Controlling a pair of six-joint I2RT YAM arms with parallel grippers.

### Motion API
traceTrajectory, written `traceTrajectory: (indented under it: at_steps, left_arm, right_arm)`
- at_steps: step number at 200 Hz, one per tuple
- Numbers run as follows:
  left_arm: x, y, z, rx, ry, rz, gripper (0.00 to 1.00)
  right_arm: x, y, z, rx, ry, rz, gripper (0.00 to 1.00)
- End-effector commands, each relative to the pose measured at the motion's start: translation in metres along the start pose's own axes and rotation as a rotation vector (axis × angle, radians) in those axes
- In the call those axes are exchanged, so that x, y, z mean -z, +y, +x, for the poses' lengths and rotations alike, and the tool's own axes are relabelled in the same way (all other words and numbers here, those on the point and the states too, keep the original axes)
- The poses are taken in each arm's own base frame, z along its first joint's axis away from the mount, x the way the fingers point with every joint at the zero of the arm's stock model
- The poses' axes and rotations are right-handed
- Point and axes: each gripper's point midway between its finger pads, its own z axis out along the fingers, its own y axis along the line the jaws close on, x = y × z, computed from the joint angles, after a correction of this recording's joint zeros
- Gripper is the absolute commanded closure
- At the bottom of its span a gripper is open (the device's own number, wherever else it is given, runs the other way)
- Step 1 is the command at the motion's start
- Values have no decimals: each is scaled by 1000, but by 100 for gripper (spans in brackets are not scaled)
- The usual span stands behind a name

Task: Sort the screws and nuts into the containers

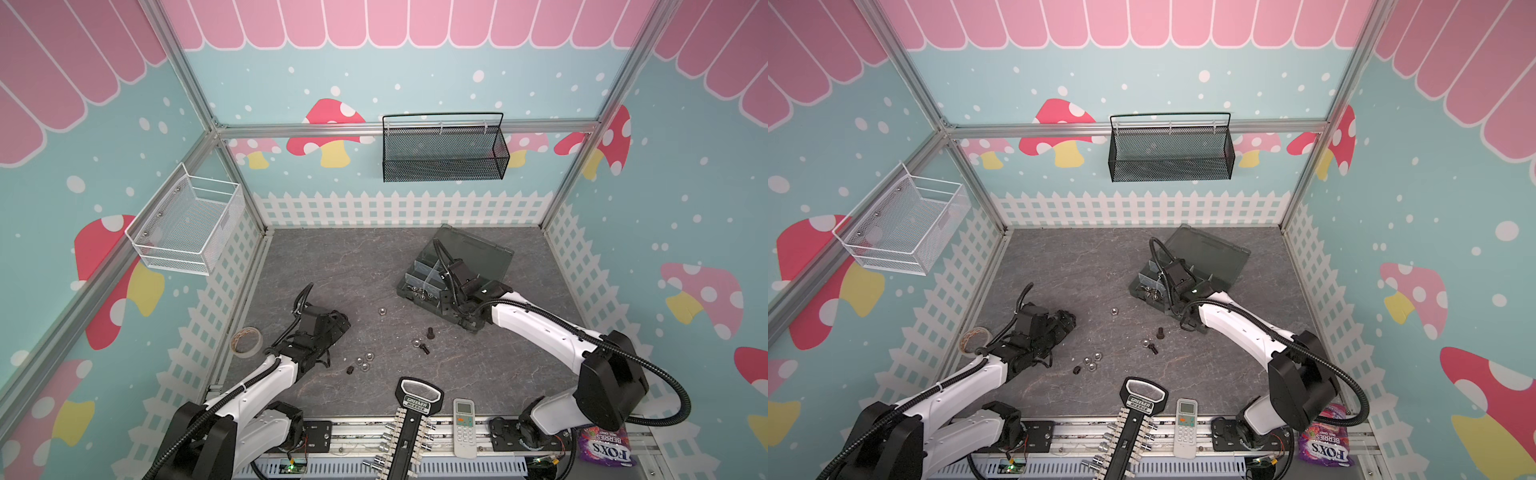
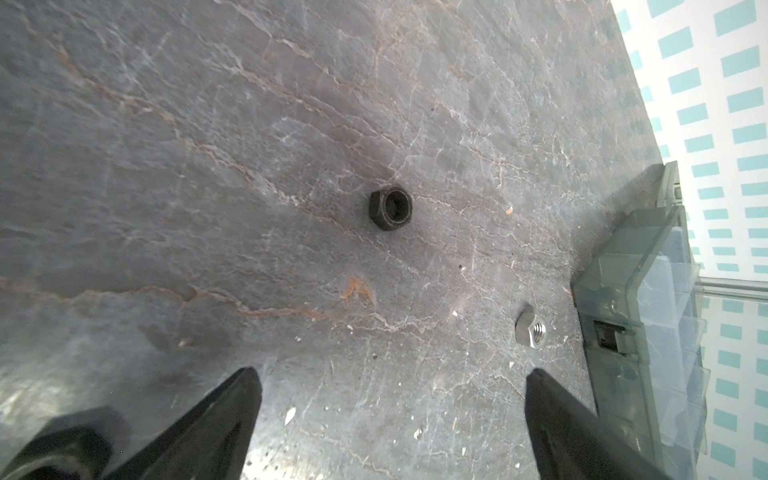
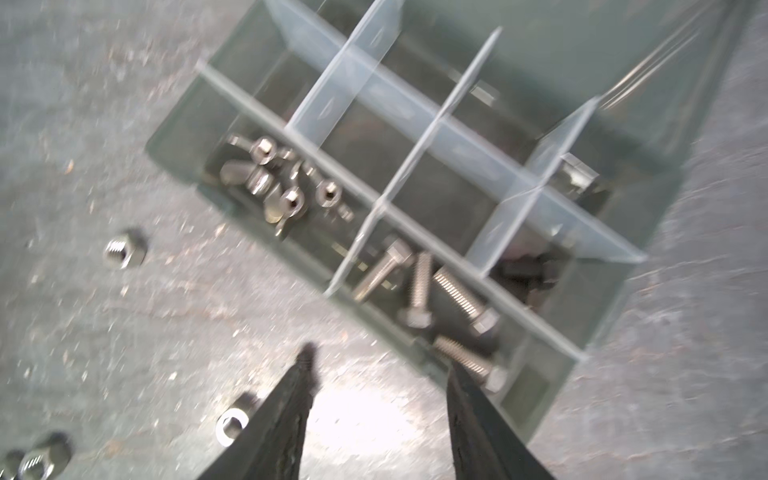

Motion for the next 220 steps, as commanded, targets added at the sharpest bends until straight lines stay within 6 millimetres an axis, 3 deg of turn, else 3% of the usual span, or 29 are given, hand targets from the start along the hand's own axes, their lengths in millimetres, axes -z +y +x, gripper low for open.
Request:
traceTrajectory:
  at_steps: [1,25,59,111,182,220]
  left_arm:
    - [1,-7,-10,13,-30,13,0]
    - [1,-7,-9,15,-32,13,0]
    - [1,-6,-8,16,-28,15,0]
    - [3,-3,-7,21,-33,16,0]
    - [3,-3,-8,22,-33,17,0]
    - [4,-1,-7,22,-36,13,0]
  right_arm:
    - [-12,15,40,-6,125,-13,45]
    - [-23,34,60,22,185,-41,45]
    - [-44,43,82,40,266,-55,46]
    - [-60,50,91,52,294,-74,49]
    - [-74,44,101,60,320,-29,57]
    - [-78,41,104,60,327,-12,67]
